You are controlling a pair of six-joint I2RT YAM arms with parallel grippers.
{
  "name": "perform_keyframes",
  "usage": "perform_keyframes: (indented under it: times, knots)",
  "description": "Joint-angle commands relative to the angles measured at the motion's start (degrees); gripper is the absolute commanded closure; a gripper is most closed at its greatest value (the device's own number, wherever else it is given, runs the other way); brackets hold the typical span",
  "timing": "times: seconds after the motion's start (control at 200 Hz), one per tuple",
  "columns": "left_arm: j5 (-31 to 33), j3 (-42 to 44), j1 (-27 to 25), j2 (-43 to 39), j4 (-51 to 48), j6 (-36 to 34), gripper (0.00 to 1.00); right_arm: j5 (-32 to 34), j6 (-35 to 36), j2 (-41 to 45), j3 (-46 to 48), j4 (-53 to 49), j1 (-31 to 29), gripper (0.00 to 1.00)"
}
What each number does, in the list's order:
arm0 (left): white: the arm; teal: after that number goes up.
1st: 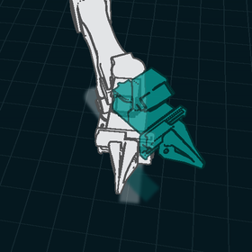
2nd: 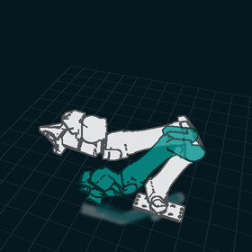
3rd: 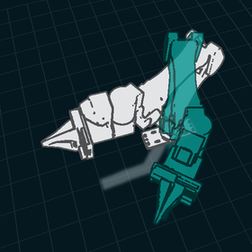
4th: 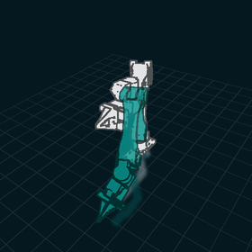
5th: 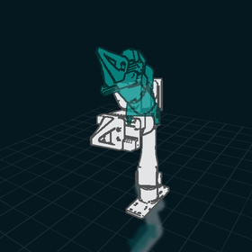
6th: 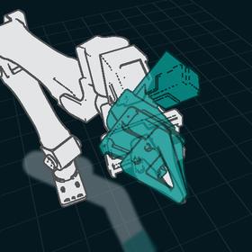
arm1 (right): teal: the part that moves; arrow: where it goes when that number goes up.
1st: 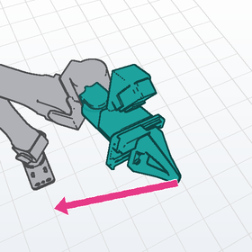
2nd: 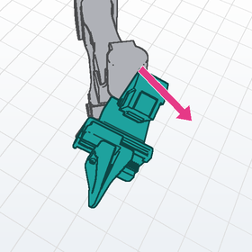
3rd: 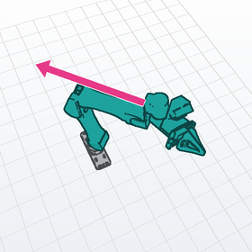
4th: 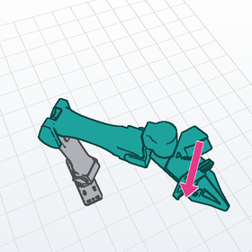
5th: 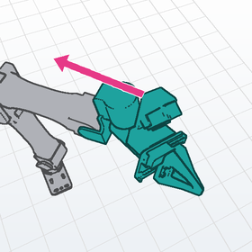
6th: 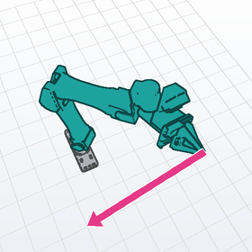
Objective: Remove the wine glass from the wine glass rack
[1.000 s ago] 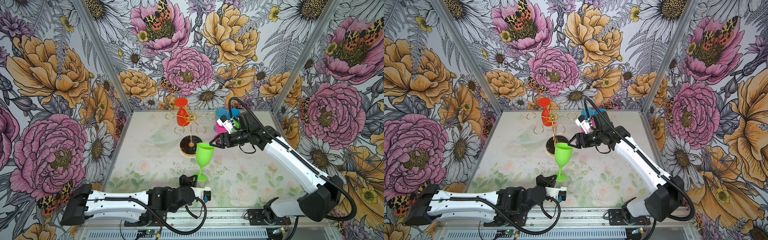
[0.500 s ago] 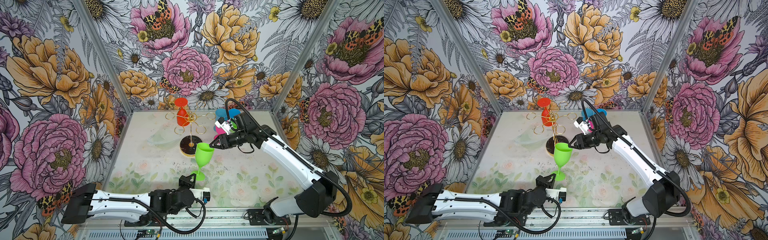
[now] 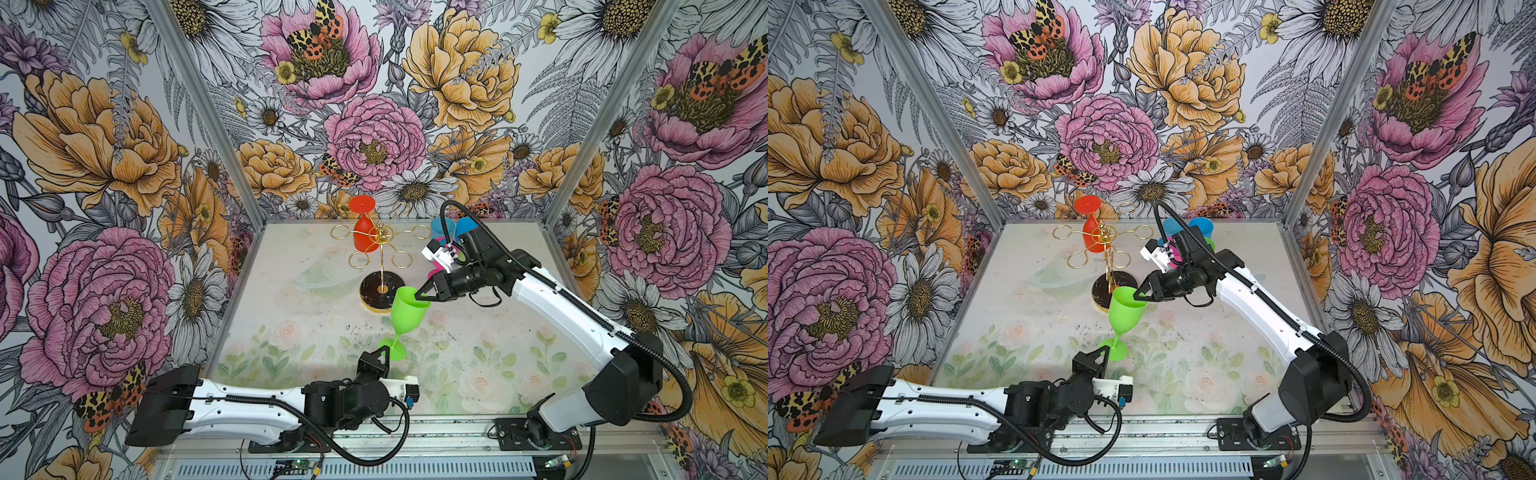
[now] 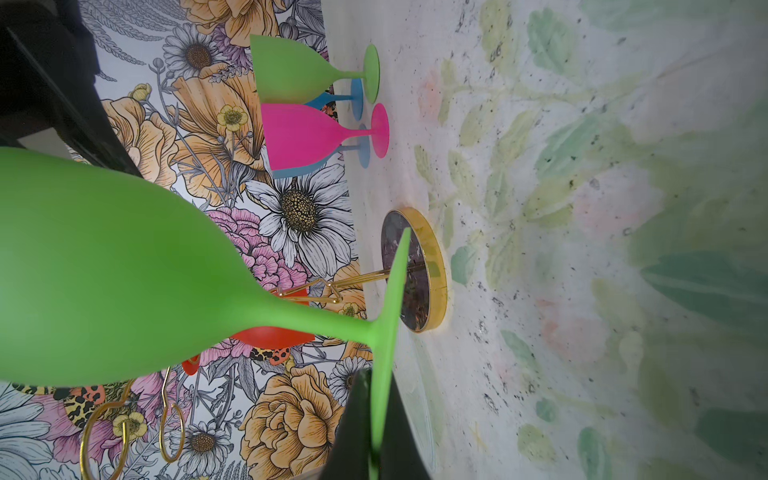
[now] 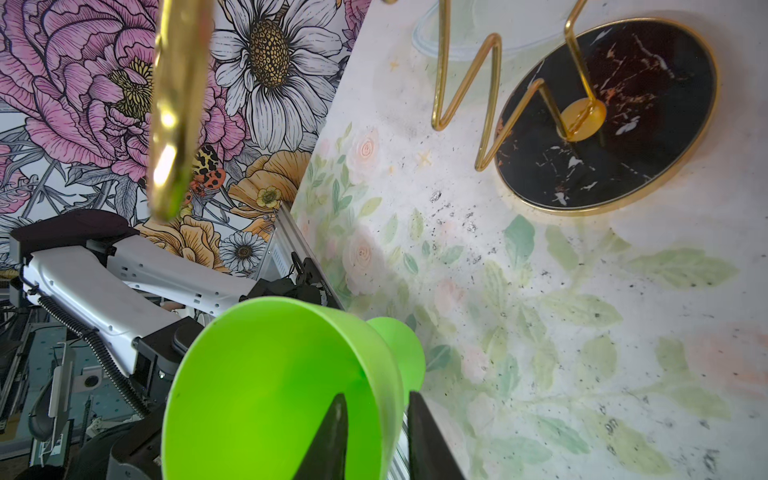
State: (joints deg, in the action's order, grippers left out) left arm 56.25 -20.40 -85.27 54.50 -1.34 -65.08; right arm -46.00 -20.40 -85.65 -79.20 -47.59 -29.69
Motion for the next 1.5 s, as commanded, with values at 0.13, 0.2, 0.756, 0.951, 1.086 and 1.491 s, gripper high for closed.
perform_keyframes:
  times: [0.13,0.2,0.756,0.951,1.086,1.491]
  knots:
    - [3.43,1.47,-0.33,-0.36,5.21,-2.6,1.0,-1.66,0.89,-0.58,-1.75,0.03,-0.37,0.85]
    - [3.43,1.58,-0.33,-0.45,5.39,-2.68,1.0,-1.68,0.87,-0.75,-1.75,-0.03,-0.5,0.9]
    - [0.33,1.11,-0.68,-3.82,0.41,2.11,0.67,2.34,0.94,1.37,-2.36,0.04,-0.18,1.0]
    - [-2.17,-0.67,-0.87,-4.53,-4.81,6.69,0.49,4.83,0.93,4.22,-2.97,0.04,1.26,1.0]
    - [-2.97,-0.96,-0.86,-4.15,-5.71,7.77,0.4,7.22,1.07,6.38,-3.31,0.05,2.55,1.0]
    - [-6.04,-3.14,-0.3,-7.52,-5.98,14.92,0.2,14.88,3.32,9.54,-2.99,0.13,5.22,1.0]
